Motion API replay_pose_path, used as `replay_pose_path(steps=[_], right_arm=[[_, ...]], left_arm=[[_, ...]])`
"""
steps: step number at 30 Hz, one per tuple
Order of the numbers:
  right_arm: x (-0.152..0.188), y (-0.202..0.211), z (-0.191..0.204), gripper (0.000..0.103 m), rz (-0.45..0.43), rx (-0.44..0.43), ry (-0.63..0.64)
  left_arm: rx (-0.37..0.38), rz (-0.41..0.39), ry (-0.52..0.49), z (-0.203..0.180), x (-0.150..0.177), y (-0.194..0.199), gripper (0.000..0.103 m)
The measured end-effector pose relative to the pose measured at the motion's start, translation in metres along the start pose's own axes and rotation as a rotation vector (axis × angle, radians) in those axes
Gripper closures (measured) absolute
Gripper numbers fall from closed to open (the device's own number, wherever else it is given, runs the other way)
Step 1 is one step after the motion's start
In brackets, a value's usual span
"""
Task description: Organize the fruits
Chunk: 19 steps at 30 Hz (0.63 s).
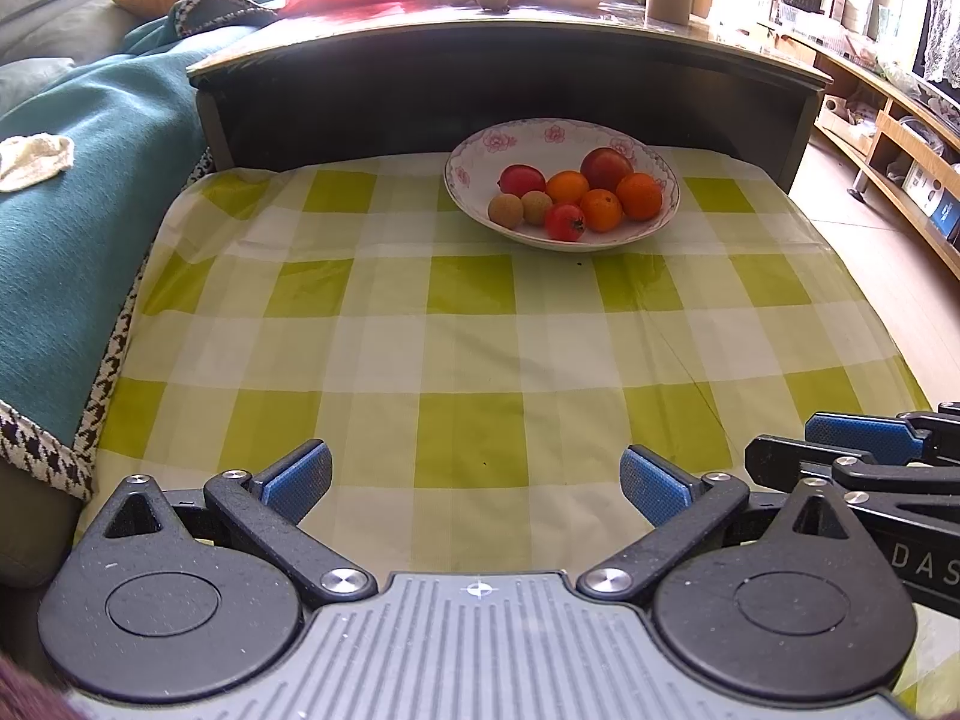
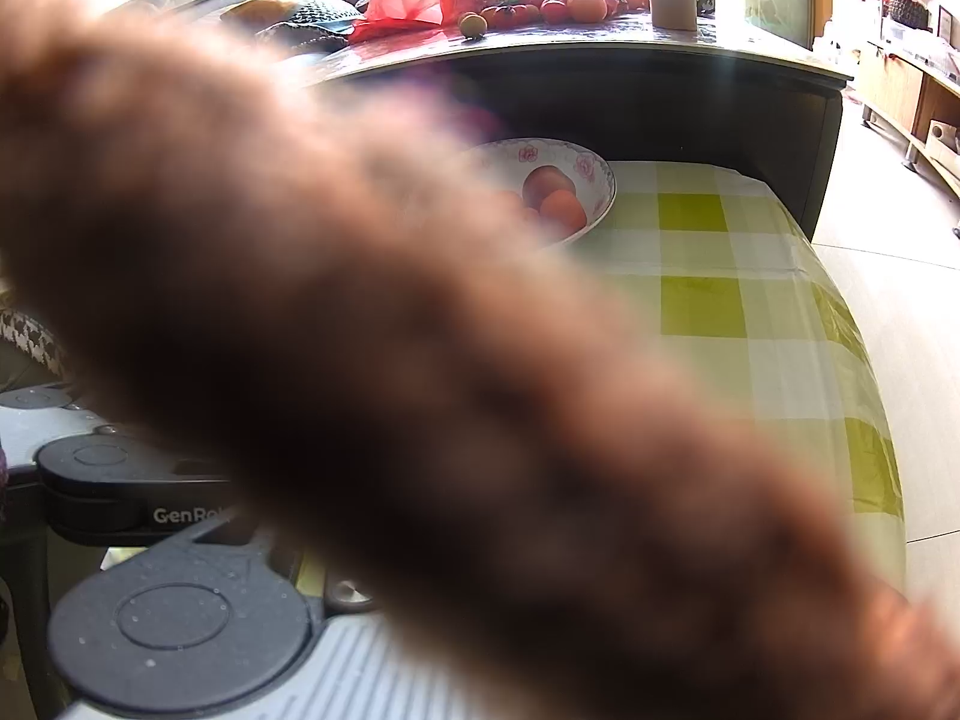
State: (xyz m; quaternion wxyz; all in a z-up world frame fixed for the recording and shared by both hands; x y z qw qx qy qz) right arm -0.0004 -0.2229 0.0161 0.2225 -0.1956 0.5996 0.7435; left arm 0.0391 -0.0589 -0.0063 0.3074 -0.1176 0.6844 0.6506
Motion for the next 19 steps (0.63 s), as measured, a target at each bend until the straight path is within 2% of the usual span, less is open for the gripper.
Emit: replay_pose_path(steps=[19], right_arm=[[0.0011,-0.0021,0.0007,0.066,0.001,0.001,0.001]], left_arm=[[-0.004,-0.005,0.001,0.0021,0.0017,-0.0014,0.000]])
Point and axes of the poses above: each gripper's, at about its wrist camera, not at the fingertips, and y roughly against the way its jaws point, z to its left, x to its underside, the point moved 2 cm from there along -y, roughly the way its jaws point, and after that the axes turned 4 degrees about z, right-handed, at the moved point
